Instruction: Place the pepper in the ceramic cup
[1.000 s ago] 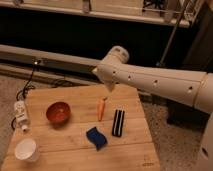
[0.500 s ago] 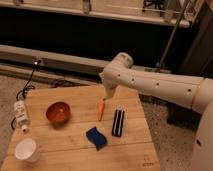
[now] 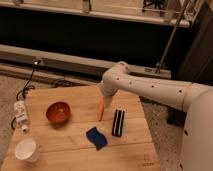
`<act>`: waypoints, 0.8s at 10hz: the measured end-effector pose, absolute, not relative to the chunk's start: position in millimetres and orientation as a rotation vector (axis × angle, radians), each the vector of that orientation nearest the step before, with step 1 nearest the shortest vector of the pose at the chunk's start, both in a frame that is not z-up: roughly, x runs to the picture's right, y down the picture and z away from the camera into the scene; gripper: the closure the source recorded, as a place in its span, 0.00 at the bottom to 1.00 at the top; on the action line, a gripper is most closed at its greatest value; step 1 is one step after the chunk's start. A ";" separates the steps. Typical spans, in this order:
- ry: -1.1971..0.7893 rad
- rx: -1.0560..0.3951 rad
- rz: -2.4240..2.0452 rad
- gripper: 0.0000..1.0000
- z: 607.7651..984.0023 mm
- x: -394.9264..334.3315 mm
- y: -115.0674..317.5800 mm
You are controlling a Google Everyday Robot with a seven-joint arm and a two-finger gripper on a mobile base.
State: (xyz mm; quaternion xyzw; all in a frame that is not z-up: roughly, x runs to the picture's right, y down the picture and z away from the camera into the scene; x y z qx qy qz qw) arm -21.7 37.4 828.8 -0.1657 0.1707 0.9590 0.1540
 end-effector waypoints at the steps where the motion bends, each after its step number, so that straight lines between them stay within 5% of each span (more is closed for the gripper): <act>1: 0.472 -0.483 2.665 0.20 828.8 -22.4 39.6; 8: 0.423 -0.496 2.528 0.20 828.7 -21.9 39.7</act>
